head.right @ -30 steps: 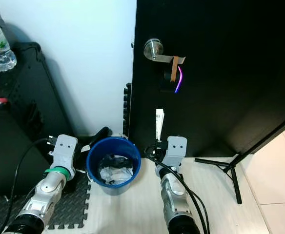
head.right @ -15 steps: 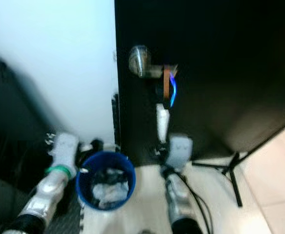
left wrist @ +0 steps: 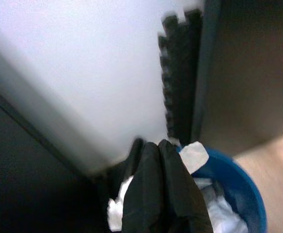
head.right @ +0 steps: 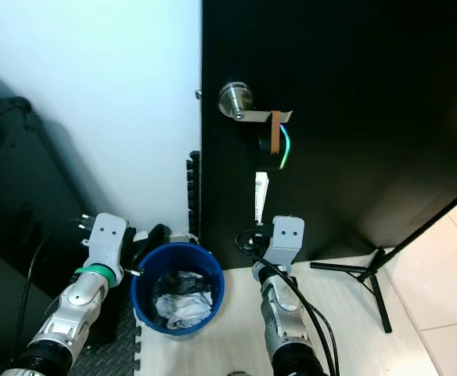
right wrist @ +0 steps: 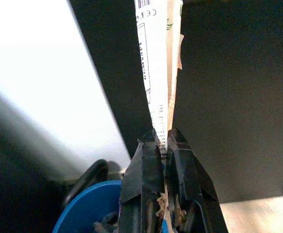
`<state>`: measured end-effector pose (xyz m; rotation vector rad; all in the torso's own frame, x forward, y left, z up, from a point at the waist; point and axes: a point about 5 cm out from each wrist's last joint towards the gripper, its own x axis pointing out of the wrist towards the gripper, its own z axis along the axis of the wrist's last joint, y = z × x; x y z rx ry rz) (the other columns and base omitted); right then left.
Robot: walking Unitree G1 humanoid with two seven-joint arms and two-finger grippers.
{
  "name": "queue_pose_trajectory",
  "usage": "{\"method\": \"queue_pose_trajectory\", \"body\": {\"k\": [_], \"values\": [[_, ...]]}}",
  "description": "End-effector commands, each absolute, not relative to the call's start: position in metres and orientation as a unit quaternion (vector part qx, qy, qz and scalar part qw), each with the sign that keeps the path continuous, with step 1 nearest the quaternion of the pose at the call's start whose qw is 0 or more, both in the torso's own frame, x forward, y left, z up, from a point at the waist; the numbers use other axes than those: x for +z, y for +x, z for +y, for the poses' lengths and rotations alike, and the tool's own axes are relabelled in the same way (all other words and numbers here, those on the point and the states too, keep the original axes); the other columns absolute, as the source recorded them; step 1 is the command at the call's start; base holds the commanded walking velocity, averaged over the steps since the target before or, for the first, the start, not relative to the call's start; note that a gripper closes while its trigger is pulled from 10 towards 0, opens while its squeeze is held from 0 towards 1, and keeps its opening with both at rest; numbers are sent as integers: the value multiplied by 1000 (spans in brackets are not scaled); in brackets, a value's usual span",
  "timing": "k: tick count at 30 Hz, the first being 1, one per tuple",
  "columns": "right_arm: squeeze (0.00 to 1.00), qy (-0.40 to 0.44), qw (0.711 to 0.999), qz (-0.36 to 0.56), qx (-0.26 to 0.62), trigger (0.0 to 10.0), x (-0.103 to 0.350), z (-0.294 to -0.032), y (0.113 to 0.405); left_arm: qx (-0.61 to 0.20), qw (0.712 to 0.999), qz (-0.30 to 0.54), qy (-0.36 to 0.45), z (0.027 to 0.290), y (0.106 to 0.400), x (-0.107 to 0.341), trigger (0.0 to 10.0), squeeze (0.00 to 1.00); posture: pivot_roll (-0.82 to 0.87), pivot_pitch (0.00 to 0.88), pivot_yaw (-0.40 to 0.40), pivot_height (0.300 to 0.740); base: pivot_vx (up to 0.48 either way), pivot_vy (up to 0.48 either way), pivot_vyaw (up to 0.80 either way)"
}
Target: Clean up the room
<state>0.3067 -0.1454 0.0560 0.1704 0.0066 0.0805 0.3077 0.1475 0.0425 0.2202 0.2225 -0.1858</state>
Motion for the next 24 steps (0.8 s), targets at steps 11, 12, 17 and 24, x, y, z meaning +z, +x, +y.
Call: {"method": "queue_pose_trajectory", "body": {"k": [11,12,17,24], "values": [[0,-3,989,105,101,10000,30,-137,305,-145,954,176,192,157,297,25,10000,0,49,162,8,720,0,0,0],[0,-4,987,124,102,10000,25,-137,304,-143,956,169,193,158,298,28,10000,0,49,162,8,720,0,0,0],[0,42,978,169,112,10000,15,-124,303,-140,968,124,170,165,291,56,10000,0,137,255,15,720,0,0,0],[0,58,970,186,145,10000,17,-96,306,-168,965,76,189,168,271,84,10000,0,216,307,24,720,0,0,0]]}}
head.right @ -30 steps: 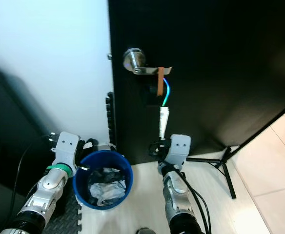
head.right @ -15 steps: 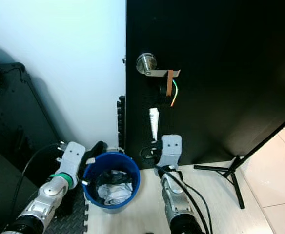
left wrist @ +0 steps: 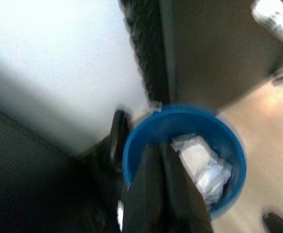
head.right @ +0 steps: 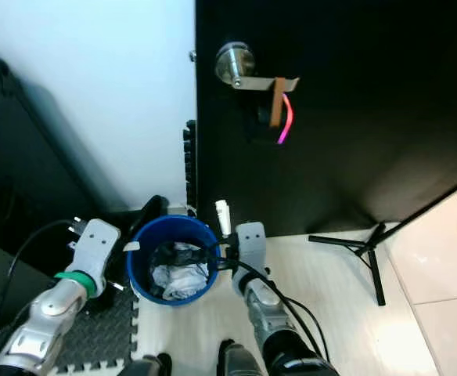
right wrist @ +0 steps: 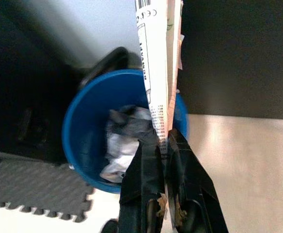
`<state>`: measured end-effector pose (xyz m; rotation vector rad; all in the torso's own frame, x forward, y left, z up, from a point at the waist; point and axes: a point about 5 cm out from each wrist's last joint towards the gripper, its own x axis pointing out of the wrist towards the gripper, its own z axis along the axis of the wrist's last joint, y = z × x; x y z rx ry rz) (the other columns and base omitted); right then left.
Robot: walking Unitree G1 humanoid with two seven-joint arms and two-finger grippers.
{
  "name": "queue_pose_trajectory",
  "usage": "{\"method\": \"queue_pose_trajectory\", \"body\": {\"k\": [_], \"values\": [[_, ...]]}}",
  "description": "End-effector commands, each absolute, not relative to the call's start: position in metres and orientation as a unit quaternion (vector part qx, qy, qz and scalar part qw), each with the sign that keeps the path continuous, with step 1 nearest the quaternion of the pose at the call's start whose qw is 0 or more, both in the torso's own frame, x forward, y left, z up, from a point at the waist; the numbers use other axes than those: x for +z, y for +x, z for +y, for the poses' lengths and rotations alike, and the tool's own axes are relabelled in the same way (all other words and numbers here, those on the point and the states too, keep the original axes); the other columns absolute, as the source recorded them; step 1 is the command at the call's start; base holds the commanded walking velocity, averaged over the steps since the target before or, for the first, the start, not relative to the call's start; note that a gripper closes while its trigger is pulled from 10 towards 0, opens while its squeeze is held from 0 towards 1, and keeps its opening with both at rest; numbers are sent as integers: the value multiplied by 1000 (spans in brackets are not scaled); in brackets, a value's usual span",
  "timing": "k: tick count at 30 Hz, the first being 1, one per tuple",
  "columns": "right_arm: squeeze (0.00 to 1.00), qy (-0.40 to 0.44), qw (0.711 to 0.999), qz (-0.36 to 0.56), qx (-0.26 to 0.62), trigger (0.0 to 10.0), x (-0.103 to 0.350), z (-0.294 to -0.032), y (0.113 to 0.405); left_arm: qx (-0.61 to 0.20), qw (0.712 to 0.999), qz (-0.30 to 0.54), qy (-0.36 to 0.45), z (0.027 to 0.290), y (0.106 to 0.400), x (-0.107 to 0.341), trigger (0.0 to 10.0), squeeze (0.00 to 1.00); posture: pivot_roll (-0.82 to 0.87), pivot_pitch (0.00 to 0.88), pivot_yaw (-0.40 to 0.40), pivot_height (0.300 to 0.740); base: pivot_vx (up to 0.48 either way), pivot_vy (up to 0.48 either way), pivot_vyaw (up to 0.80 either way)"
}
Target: Clean up the room
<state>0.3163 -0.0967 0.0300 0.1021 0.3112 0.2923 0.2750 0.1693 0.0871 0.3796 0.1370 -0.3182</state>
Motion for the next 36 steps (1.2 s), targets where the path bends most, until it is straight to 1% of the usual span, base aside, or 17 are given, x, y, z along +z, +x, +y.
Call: {"method": "queue_pose_trajectory", "body": {"k": [1,2,4,5,14,15,16,17,19,21,23,24,28,30,31,32,36], "values": [[0,66,969,186,151,10000,18,-91,307,-181,961,65,201,167,265,92,10000,0,232,312,23,720,0,0,0],[102,74,968,182,157,10000,21,-85,309,-192,958,55,207,165,257,102,10000,0,246,318,24,720,0,0,0],[102,77,968,179,159,10000,22,-82,310,-193,958,53,205,165,255,105,10000,0,248,318,24,720,0,0,0],[1000,78,969,173,160,10000,25,-80,312,-192,960,51,196,163,252,111,10000,0,253,318,25,720,0,0,0],[1000,99,967,168,162,10000,26,-81,312,-197,958,65,197,157,248,108,10000,0,239,319,31,720,0,0,0],[667,104,968,164,161,10000,26,-82,312,-196,958,68,197,157,248,108,10000,0,237,319,31,720,0,0,0],[667,104,968,164,161,10000,26,-82,312,-196,958,68,197,157,248,108,10000,0,237,319,31,720,0,0,0],[0,125,968,150,155,10000,28,-86,313,-194,958,77,198,156,251,106,10000,0,231,317,32,720,0,0,0],[0,129,968,147,154,10000,28,-87,313,-194,957,79,198,156,252,105,10000,0,226,315,33,720,0,0,0],[0,121,979,116,119,10000,33,-107,316,-173,966,117,155,159,270,89,10000,0,186,311,25,720,0,0,0],[0,120,981,107,109,10000,35,-112,317,-172,966,124,150,159,275,86,10000,0,169,311,22,720,0,0,0],[0,127,985,75,89,10000,42,-128,319,-178,961,133,165,156,287,78,10000,0,141,311,18,720,0,0,0],[0,116,990,38,67,10000,50,-148,317,-197,953,144,178,152,299,71,10000,0,60,324,16,720,0,0,0],[0,96,995,3,39,10000,60,-171,310,-218,948,154,171,146,309,67,10000,0,-38,343,25,720,0,0,0],[0,96,995,3,39,10000,60,-171,310,-218,948,154,171,146,309,67,10000,0,-38,343,25,720,0,0,0],[0,72,997,-34,1,10000,73,-201,292,-242,944,149,169,134,323,71,10000,0,-121,363,38,720,0,0,0],[0,52,996,-55,-40,10000,84,-227,259,-257,938,139,186,120,342,80,10000,0,-188,385,54,720,0,0,0]]}}
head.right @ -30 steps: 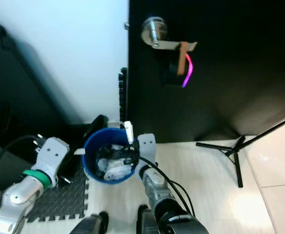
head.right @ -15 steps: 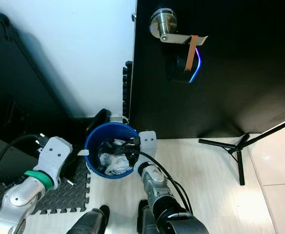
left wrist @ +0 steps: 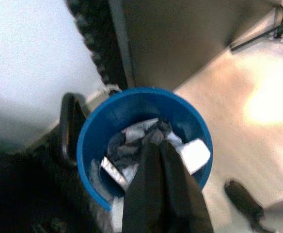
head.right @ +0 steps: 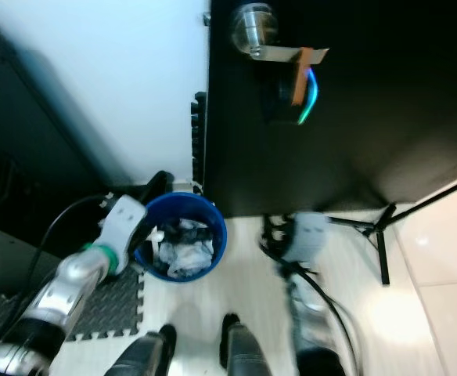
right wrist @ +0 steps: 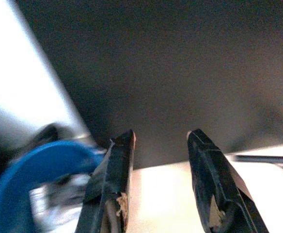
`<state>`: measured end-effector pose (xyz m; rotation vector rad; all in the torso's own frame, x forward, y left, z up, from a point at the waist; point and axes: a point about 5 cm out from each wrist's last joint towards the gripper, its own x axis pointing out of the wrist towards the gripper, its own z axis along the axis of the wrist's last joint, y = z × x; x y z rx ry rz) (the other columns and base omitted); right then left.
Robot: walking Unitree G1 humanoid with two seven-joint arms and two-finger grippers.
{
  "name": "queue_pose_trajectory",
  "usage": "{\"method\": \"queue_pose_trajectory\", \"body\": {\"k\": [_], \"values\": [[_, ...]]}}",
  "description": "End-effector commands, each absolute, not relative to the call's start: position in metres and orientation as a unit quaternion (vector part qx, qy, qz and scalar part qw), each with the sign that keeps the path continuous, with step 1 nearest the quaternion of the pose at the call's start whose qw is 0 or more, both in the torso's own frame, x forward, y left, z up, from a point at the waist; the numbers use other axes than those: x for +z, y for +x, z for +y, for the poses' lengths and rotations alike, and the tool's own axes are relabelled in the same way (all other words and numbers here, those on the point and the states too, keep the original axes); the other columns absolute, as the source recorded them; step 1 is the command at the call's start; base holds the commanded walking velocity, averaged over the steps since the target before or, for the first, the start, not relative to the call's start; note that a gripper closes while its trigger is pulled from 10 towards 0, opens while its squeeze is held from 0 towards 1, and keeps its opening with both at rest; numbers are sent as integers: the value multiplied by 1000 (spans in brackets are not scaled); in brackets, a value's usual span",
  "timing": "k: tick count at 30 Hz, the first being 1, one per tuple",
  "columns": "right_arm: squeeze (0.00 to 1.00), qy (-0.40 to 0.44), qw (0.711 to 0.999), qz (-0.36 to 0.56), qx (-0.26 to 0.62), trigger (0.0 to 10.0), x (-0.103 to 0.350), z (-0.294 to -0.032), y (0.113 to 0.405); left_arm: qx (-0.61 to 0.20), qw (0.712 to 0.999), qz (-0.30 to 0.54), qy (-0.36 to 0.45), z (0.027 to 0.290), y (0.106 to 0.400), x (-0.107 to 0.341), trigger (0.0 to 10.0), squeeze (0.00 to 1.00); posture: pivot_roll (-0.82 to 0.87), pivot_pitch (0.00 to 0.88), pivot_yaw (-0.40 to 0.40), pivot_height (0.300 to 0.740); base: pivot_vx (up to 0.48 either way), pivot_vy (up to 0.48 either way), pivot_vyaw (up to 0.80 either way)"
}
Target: Clean up the room
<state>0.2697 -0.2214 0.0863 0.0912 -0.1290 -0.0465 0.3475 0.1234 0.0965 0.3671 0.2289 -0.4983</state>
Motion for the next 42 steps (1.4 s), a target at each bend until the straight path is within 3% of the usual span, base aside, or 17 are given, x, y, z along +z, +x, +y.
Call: {"method": "queue_pose_trajectory", "body": {"k": [1,9,10,12,13,15,16,25,26,33,34,38,39,40,42], "values": [[0,52,996,-55,-40,10000,84,-227,259,-257,938,139,186,120,342,80,10000,0,-188,385,54,720,0,0,0],[0,42,997,-40,-57,10000,85,-230,221,-246,941,125,194,115,365,97,10000,0,-300,450,53,720,0,0,0],[0,43,997,-38,-56,10000,87,-227,218,-247,942,124,190,114,366,99,10000,227,-312,464,48,720,0,0,0],[0,43,997,-38,-56,10000,87,-227,218,-247,942,124,190,114,366,99,10000,227,-312,464,48,720,0,0,0],[0,45,997,-28,-54,10000,92,-224,212,-238,943,121,198,114,368,99,10000,557,-315,472,41,720,0,0,0],[0,45,997,-28,-54,10000,92,-224,212,-238,943,121,198,114,368,99,10000,557,-315,472,41,720,0,0,0],[0,46,997,-21,-52,10000,94,-223,209,-219,942,118,226,119,367,95,10000,1000,-309,482,28,720,0,0,0],[0,52,998,-6,-35,10000,101,-217,215,-197,950,114,216,128,364,87,10000,1000,-279,472,13,720,0,0,0],[0,54,998,-5,-34,10000,101,-216,217,-197,952,107,209,127,365,90,10000,0,-266,460,18,720,0,0,0],[0,69,997,-1,-29,10000,101,-208,225,-186,959,75,200,127,368,99,10000,0,-212,418,42,720,0,0,0],[0,80,997,-7,-21,10000,101,-200,234,-189,959,59,201,129,367,102,10000,1000,-188,404,53,720,0,0,0],[0,87,996,-11,-17,10000,100,-195,241,-177,958,48,221,132,366,102,10000,1000,-170,392,62,720,0,0,0],[0,89,996,-12,-16,10000,100,-194,244,-174,958,49,223,134,366,102,10000,0,-151,376,71,720,0,0,0],[0,90,996,-12,-15,10000,100,-192,246,-172,958,51,222,136,366,103,10000,1000,-148,372,72,720,0,0,0],[0,93,996,-13,-14,10000,99,-191,248,-176,959,48,217,137,367,105,10000,1000,-142,362,76,720,0,0,0]]}}
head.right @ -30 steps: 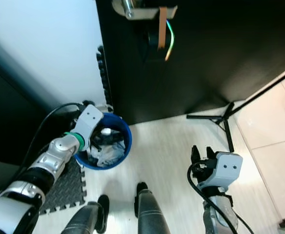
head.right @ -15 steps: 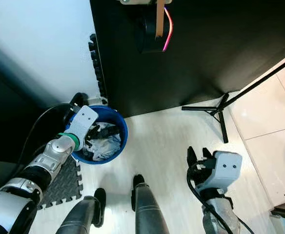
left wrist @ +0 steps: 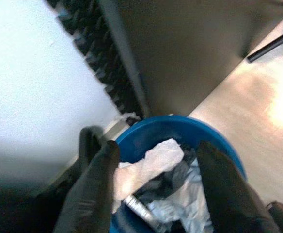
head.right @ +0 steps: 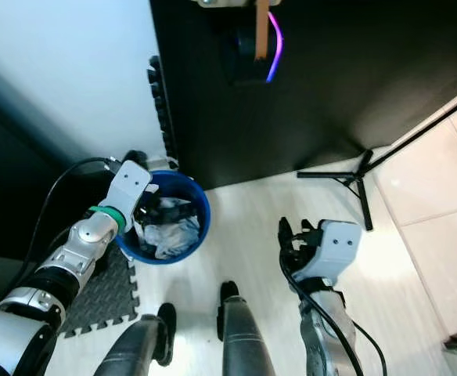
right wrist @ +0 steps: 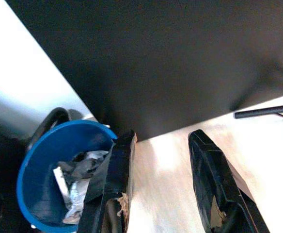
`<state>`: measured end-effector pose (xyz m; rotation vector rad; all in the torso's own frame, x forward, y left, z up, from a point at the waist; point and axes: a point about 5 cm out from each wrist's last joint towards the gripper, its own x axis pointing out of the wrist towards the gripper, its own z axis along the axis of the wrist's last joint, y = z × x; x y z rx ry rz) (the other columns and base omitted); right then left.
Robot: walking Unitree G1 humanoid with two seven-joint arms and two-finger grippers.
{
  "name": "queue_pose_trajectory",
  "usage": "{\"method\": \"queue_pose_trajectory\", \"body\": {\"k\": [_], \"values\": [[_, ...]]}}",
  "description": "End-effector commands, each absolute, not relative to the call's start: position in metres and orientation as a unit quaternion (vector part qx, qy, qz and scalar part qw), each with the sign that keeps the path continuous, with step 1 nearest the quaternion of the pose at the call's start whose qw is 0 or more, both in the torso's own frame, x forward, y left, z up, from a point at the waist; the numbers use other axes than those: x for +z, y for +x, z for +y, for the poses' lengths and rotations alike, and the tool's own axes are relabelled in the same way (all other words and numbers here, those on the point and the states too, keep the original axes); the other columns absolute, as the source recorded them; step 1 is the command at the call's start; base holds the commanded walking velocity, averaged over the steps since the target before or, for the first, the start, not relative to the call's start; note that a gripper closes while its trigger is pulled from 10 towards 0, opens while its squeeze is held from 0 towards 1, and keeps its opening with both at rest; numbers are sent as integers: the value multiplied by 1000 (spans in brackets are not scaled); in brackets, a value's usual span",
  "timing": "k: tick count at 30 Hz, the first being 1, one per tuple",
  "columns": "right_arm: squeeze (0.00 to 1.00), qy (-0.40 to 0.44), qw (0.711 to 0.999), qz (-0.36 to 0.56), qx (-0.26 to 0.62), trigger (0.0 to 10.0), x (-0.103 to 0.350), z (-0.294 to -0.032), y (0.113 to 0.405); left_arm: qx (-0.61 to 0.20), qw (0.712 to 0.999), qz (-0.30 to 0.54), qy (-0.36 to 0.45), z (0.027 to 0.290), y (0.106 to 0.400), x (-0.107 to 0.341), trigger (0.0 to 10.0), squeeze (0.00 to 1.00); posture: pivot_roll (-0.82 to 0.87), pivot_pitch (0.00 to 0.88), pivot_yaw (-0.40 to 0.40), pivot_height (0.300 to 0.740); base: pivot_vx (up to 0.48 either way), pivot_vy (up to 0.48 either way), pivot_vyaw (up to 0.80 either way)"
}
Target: Clean up the room
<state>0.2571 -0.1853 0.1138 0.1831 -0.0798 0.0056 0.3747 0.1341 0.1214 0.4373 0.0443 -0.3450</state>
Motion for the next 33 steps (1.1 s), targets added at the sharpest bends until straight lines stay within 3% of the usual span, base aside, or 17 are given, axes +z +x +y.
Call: {"method": "queue_pose_trajectory", "body": {"k": [1,7,8,9,10,11,14,15,20,21,22,23,24,25,28,29,33], "values": [[0,95,995,-15,-12,10000,99,-189,251,-180,958,50,219,137,367,106,10000,1000,-134,353,81,720,0,0,0],[0,103,994,-19,-7,10000,99,-182,258,-244,957,75,137,126,364,106,10000,1000,-110,326,98,720,0,0,0],[0,105,994,-20,-6,10000,99,-180,260,-266,953,80,124,122,363,106,10000,0,-104,321,102,720,0,0,0],[0,107,994,-22,-5,10000,99,-179,262,-279,947,80,135,120,363,107,10000,1000,-101,316,107,720,0,0,0],[0,108,994,-23,-5,10000,99,-178,263,-283,944,77,149,120,363,107,10000,1000,-101,316,107,720,0,0,0],[0,110,994,-25,-4,10000,99,-177,265,-279,945,69,153,120,363,109,10000,0,-100,312,110,720,0,0,0],[0,110,994,-27,-4,10000,99,-175,267,-281,946,66,144,119,364,111,10000,0,-100,311,112,720,0,0,0],[0,110,994,-27,-4,10000,99,-175,267,-289,945,67,138,119,364,111,10000,1000,-101,309,114,720,0,0,0],[0,111,993,-29,-6,10000,97,-175,267,-266,947,79,164,123,366,109,10000,1000,-102,307,115,720,0,0,0],[0,111,993,-29,-7,10000,97,-176,267,-271,942,64,188,124,365,110,10000,0,-103,306,115,720,0,0,0],[0,111,993,-29,-7,10000,97,-176,267,-271,942,64,188,124,365,110,10000,0,-103,306,115,720,0,0,0],[0,111,993,-28,-7,10000,96,-176,267,-300,931,57,198,120,362,109,0,0,-106,302,113,720,0,0,0],[0,110,993,-28,-8,10000,96,-176,267,-308,928,66,201,117,361,107,7569,0,-103,302,114,720,0,0,0],[0,110,994,-28,-8,10000,95,-177,267,-313,925,68,202,115,361,106,10000,0,-105,299,114,720,0,0,0],[0,109,994,-29,-8,10000,95,-177,268,-304,925,61,218,115,362,107,10000,0,-105,299,114,720,0,0,0],[0,109,994,-30,-8,10000,95,-177,268,-317,921,60,219,113,361,106,0,0,-109,297,110,720,0,0,0],[0,108,994,-31,-7,10000,95,-177,269,-318,921,52,217,113,359,106,0,0,-111,290,109,720,0,0,0]]}}
